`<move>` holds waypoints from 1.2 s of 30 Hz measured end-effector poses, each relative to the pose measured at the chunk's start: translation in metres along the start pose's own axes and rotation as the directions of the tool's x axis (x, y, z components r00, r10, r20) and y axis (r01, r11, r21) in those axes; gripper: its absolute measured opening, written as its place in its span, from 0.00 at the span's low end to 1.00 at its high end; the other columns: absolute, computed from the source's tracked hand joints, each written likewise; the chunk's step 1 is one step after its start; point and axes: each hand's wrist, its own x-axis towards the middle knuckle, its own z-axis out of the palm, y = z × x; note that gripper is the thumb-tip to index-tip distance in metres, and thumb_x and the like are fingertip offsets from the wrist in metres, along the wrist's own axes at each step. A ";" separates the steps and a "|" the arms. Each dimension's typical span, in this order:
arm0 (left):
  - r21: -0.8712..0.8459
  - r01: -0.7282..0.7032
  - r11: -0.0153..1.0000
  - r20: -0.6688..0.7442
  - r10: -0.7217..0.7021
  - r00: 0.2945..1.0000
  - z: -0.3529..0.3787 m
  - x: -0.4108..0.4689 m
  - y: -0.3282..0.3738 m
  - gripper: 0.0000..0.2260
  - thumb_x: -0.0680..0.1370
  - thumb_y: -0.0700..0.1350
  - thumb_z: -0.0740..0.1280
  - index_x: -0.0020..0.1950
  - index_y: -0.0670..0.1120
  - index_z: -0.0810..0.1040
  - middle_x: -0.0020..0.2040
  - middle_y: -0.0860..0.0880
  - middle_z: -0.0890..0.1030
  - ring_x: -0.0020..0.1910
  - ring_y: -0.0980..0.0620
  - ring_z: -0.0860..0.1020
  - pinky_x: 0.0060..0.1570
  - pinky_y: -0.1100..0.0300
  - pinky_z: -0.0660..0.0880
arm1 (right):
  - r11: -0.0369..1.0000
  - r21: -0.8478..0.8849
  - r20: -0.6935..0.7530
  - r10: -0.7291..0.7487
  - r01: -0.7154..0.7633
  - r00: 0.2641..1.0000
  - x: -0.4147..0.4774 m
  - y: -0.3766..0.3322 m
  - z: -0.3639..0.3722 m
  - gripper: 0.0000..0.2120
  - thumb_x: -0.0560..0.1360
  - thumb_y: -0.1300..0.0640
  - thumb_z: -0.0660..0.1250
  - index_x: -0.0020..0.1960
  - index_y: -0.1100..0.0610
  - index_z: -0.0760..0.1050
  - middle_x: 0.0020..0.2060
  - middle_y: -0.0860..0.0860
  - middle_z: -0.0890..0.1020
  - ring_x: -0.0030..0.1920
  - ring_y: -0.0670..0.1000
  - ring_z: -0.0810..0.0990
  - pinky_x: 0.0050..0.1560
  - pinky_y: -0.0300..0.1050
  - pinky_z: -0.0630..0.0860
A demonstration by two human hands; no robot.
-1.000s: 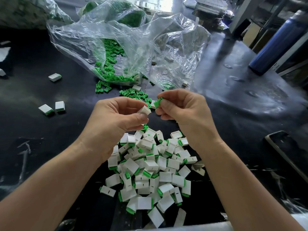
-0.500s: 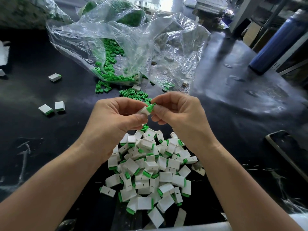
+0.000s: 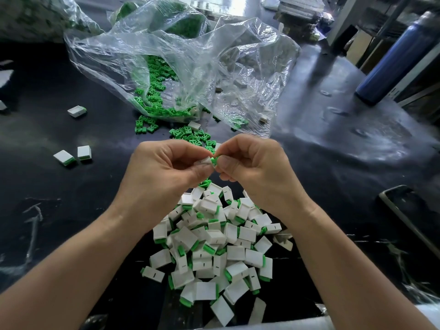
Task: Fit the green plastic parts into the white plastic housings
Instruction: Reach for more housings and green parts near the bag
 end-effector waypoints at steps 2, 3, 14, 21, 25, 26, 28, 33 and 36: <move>-0.056 0.048 0.997 0.014 -0.047 0.999 -0.001 0.002 -0.001 0.06 0.60 0.43 0.71 0.36 0.50 0.83 0.30 0.49 0.82 0.28 0.56 0.78 0.30 0.65 0.77 | 1.000 -0.004 -0.003 -0.012 0.012 1.000 0.000 -0.001 0.000 0.14 0.73 0.67 0.67 0.38 0.48 0.74 0.32 0.50 0.80 0.34 0.48 0.79 0.40 0.47 0.79; -0.066 0.073 0.995 0.034 -0.070 0.997 -0.002 0.002 -0.001 0.07 0.61 0.44 0.71 0.37 0.49 0.83 0.31 0.48 0.83 0.29 0.56 0.78 0.30 0.66 0.77 | 1.000 -0.009 -0.005 -0.016 0.016 1.000 -0.001 -0.001 0.000 0.15 0.73 0.67 0.66 0.38 0.47 0.74 0.33 0.50 0.80 0.34 0.49 0.78 0.41 0.49 0.79; 0.186 -0.094 0.978 0.129 0.071 0.989 -0.004 0.000 -0.004 0.08 0.72 0.36 0.68 0.37 0.48 0.81 0.31 0.43 0.81 0.25 0.53 0.79 0.25 0.64 0.75 | 0.984 -0.164 0.000 -0.073 0.072 0.997 -0.003 0.001 0.002 0.13 0.72 0.67 0.66 0.37 0.51 0.72 0.29 0.45 0.74 0.32 0.49 0.74 0.37 0.46 0.75; 0.393 -0.178 0.902 0.134 0.136 0.982 -0.005 -0.002 -0.009 0.04 0.72 0.38 0.70 0.37 0.42 0.82 0.29 0.48 0.80 0.24 0.57 0.78 0.24 0.63 0.76 | 0.918 -0.350 0.029 -0.189 0.187 0.982 -0.006 0.000 0.003 0.04 0.70 0.69 0.65 0.40 0.63 0.76 0.30 0.42 0.71 0.31 0.42 0.68 0.35 0.33 0.65; 0.396 -0.160 0.904 0.149 0.109 0.983 -0.005 -0.002 -0.009 0.05 0.72 0.38 0.70 0.36 0.41 0.82 0.27 0.47 0.79 0.23 0.56 0.78 0.23 0.63 0.75 | 0.891 -0.390 0.035 -0.238 0.232 0.971 -0.009 -0.001 0.006 0.03 0.70 0.67 0.65 0.39 0.62 0.77 0.32 0.50 0.76 0.32 0.49 0.71 0.36 0.44 0.70; 0.349 -0.145 0.926 0.149 0.097 0.984 -0.004 -0.001 -0.007 0.04 0.72 0.39 0.70 0.36 0.42 0.82 0.28 0.46 0.79 0.24 0.54 0.79 0.23 0.64 0.75 | 0.911 -0.349 0.001 -0.233 0.219 0.972 -0.009 -0.001 0.006 0.03 0.70 0.67 0.67 0.39 0.62 0.78 0.31 0.50 0.76 0.31 0.47 0.71 0.36 0.42 0.71; 0.181 -0.091 0.979 0.150 0.064 0.987 -0.004 0.000 -0.002 0.04 0.68 0.43 0.69 0.37 0.43 0.81 0.30 0.43 0.80 0.24 0.52 0.79 0.23 0.64 0.74 | 0.975 -0.163 -0.075 -0.165 0.151 0.983 -0.007 -0.003 0.003 0.05 0.70 0.67 0.70 0.39 0.59 0.79 0.31 0.51 0.79 0.31 0.47 0.75 0.36 0.45 0.75; -0.071 0.002 0.997 0.167 0.010 0.986 -0.004 0.000 0.003 0.06 0.64 0.43 0.67 0.37 0.43 0.81 0.30 0.44 0.81 0.25 0.51 0.79 0.23 0.64 0.75 | 0.989 0.098 -0.090 -0.101 0.109 0.991 -0.004 -0.007 -0.001 0.12 0.69 0.68 0.71 0.37 0.51 0.78 0.33 0.52 0.82 0.32 0.45 0.77 0.37 0.43 0.78; -0.075 0.033 0.997 0.194 -0.018 0.981 -0.006 0.001 0.003 0.06 0.64 0.43 0.68 0.36 0.44 0.82 0.31 0.43 0.82 0.26 0.50 0.79 0.24 0.64 0.75 | 0.983 0.142 -0.081 -0.105 0.115 0.991 -0.004 -0.007 -0.003 0.12 0.69 0.68 0.71 0.38 0.52 0.79 0.35 0.50 0.82 0.36 0.45 0.79 0.40 0.38 0.77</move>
